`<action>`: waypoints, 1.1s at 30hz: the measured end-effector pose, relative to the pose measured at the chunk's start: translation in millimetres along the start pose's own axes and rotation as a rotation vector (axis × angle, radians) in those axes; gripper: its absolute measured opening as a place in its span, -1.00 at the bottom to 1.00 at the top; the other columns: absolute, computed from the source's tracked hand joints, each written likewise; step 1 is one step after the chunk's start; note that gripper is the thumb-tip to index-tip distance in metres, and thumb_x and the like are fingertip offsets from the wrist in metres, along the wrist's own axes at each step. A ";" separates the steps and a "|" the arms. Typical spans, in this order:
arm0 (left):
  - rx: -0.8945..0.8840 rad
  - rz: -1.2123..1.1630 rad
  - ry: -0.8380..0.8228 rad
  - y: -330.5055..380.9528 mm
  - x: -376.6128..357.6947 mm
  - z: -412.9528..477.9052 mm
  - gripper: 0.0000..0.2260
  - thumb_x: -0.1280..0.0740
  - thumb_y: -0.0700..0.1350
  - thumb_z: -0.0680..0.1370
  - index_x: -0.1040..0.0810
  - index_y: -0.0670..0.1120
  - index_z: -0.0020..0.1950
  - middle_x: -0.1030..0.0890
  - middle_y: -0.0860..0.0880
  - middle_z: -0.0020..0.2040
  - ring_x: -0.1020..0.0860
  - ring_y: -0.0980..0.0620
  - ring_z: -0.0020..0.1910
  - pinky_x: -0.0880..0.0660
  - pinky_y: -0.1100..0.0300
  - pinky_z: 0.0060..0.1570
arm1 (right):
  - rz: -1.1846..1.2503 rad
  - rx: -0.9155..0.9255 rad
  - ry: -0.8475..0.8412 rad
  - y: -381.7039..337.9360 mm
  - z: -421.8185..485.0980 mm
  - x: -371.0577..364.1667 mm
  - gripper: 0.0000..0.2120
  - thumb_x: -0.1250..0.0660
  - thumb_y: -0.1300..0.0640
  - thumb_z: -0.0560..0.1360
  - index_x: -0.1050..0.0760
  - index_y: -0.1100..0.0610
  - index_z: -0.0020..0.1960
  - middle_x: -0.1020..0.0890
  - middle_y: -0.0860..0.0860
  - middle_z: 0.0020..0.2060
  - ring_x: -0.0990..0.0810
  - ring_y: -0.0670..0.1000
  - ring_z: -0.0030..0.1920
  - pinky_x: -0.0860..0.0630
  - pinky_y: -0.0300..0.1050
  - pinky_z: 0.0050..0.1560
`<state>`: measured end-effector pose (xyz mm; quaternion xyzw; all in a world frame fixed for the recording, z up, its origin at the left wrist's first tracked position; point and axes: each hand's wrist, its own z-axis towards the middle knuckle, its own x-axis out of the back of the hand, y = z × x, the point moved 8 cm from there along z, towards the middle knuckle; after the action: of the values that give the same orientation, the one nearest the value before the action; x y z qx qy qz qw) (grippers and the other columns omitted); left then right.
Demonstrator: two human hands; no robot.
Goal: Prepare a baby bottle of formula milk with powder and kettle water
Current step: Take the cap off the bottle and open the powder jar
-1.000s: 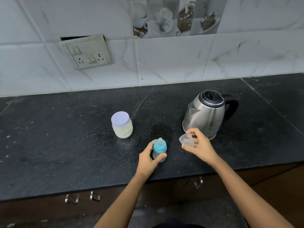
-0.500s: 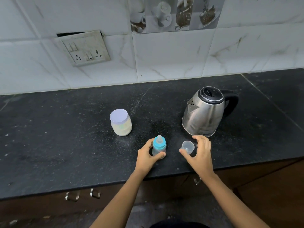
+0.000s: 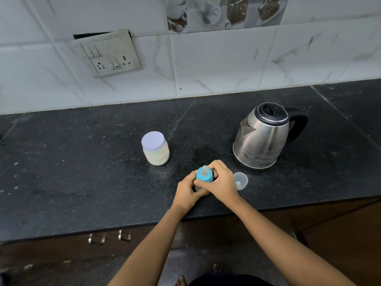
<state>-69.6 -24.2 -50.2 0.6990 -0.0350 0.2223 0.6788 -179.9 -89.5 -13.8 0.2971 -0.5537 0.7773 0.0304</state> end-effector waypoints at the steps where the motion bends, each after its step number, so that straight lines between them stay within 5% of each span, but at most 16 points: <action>1: 0.007 -0.001 -0.011 -0.4 0.0 0.6 -0.51 -0.52 -0.16 0.40 -0.47 0.13 0.25 -0.59 0.16 0.14 -0.53 0.27 0.13 -0.43 0.40 0.09 | 0.010 0.013 -0.036 -0.1 3.2 -0.6 -0.63 -0.61 0.05 0.19 -0.48 0.10 -0.17 -0.52 -0.08 -0.22 -0.51 -0.07 -0.22 -0.45 -0.26 -0.27; 7: 0.018 0.003 -0.029 -3.3 -2.2 0.6 -0.53 -0.54 -0.11 0.39 -0.47 0.20 0.20 -0.59 0.17 0.13 -0.53 0.26 0.13 -0.43 0.39 0.12 | 0.003 0.084 -0.473 -12.1 24.8 -1.7 -0.66 -0.60 0.13 0.18 -0.60 0.02 -0.09 -0.60 -0.05 -0.14 -0.53 -0.03 -0.16 -0.51 -0.07 -0.12; 11: 0.033 0.017 -0.035 -3.7 -2.0 0.6 -0.52 -0.53 -0.10 0.40 -0.45 0.20 0.22 -0.57 0.23 0.13 -0.50 0.33 0.15 -0.40 0.42 0.12 | -0.112 0.110 -0.779 -17.5 36.0 -0.3 -0.45 -0.57 0.14 0.28 -0.56 -0.09 0.24 -0.62 -0.15 0.12 -0.59 -0.15 0.08 -0.49 -0.29 0.12; 13: 0.036 0.014 -0.028 -4.8 -1.7 -0.1 -0.50 -0.52 -0.12 0.41 -0.41 0.26 0.20 -0.54 0.28 0.12 -0.49 0.37 0.15 -0.39 0.45 0.12 | -0.060 0.022 -0.686 -3.5 36.7 6.2 -0.38 -0.56 0.21 0.31 -0.46 -0.08 0.31 -0.59 -0.08 0.14 -0.62 -0.14 -0.06 -0.57 -0.18 0.06; 16: 0.035 0.017 -0.026 -5.9 -3.3 -0.5 -0.48 -0.52 -0.11 0.41 -0.37 0.32 0.19 -0.52 0.31 0.13 -0.47 0.37 0.17 -0.38 0.42 0.16 | 0.048 -0.089 -0.439 19.2 22.3 22.0 -0.59 -0.45 0.32 0.43 -0.49 0.03 0.21 -0.61 0.02 0.06 -0.65 -0.09 -0.06 -0.59 0.04 0.10; 20: 0.014 -0.006 -0.032 -5.4 -5.3 -0.4 -0.49 -0.52 -0.04 0.41 -0.40 0.22 0.27 -0.54 0.24 0.19 -0.49 0.28 0.22 -0.41 0.32 0.23 | 0.011 0.052 -0.446 6.0 -4.2 3.5 -0.43 -0.55 0.10 0.37 -0.46 0.03 0.34 -0.54 -0.12 0.22 -0.49 -0.17 0.26 -0.43 -0.24 0.29; 33: 0.067 -0.057 -0.033 -17.6 -8.7 0.2 -0.51 -0.51 -0.13 0.42 -0.46 0.14 0.28 -0.55 0.20 0.22 -0.48 0.26 0.23 -0.40 0.23 0.31 | 0.352 -0.119 -0.219 -19.0 28.4 68.5 -0.44 -0.49 0.36 0.38 -0.47 0.02 0.30 -0.57 -0.10 0.25 -0.55 -0.15 0.24 -0.45 -0.30 0.24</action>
<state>-71.2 -25.3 -69.8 0.7255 -0.0191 0.1924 0.6605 -216.9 -126.5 42.1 0.2763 -0.6420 0.6995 -0.1489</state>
